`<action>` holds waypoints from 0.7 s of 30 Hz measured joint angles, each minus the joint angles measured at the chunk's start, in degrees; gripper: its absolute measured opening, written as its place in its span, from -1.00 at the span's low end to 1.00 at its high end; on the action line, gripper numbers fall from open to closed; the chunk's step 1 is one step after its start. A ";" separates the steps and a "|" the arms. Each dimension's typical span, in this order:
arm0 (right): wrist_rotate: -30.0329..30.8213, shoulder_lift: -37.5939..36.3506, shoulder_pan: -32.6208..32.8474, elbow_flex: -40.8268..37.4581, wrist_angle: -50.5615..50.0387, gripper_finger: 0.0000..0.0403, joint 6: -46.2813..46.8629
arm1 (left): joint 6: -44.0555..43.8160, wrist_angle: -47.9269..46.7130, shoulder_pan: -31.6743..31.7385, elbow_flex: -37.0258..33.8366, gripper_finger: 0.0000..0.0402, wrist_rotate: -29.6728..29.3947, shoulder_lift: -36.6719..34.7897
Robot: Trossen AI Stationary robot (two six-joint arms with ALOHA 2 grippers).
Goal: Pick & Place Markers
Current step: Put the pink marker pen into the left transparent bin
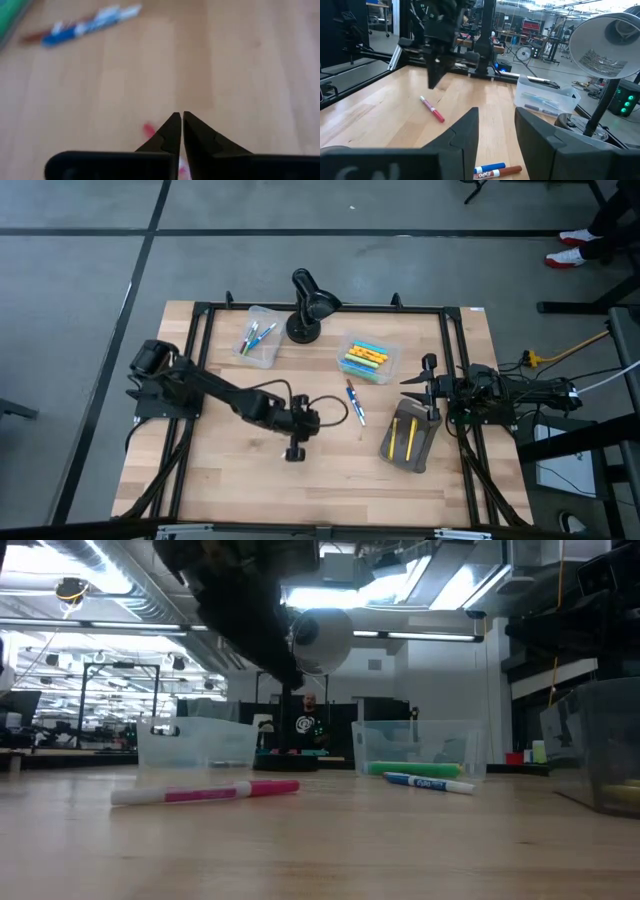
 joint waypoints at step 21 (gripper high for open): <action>-0.01 0.00 0.00 0.00 0.00 -0.37 0.00 | -32.18 -20.31 5.67 8.16 -0.14 5.74 -0.02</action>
